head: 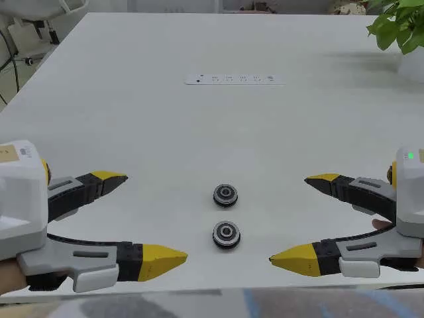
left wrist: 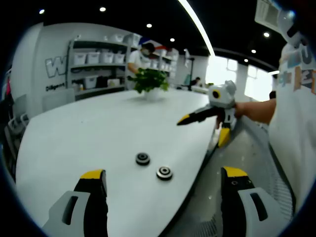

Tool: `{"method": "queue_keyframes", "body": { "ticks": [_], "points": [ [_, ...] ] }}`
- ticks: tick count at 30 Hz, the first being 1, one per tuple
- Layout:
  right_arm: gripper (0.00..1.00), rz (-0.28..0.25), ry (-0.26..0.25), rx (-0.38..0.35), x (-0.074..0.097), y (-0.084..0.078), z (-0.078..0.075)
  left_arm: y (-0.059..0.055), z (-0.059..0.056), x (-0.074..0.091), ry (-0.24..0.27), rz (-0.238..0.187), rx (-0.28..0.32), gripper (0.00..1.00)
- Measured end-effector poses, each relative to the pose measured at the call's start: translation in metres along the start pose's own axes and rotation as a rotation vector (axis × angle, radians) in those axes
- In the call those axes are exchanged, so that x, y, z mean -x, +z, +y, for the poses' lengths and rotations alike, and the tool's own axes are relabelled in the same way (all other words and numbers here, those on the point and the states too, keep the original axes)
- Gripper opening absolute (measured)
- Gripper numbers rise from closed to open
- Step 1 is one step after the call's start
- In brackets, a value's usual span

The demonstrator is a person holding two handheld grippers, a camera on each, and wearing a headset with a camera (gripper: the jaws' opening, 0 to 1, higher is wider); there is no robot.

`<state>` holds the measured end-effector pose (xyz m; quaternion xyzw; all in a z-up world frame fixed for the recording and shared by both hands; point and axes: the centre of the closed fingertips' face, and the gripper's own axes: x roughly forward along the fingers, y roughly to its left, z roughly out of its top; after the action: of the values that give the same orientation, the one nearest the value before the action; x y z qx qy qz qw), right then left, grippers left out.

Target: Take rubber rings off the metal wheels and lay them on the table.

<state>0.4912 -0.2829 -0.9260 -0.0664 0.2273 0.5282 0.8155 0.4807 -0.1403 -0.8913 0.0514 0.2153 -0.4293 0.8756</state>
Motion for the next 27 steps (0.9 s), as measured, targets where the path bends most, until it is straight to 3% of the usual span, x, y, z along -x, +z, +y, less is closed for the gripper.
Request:
{"method": "queue_keyframes", "body": {
  "ticks": [10,13,27],
  "points": [
    [0.99,-0.003,0.001,0.004,-0.0005,0.0003,0.0009,-0.0003,-0.002,0.0,-0.011,0.002,-0.002,0.9],
    [0.9,0.01,0.009,0.008,0.0,-0.0015,0.0024,-0.0019,-0.0034,-0.0007,-0.017,0.011,-0.005,0.89],
    [0.9,0.013,0.001,0.01,0.0,-0.0019,0.0018,-0.0041,-0.0045,-0.0013,-0.02,0.023,-0.013,0.89]
  ]
}}
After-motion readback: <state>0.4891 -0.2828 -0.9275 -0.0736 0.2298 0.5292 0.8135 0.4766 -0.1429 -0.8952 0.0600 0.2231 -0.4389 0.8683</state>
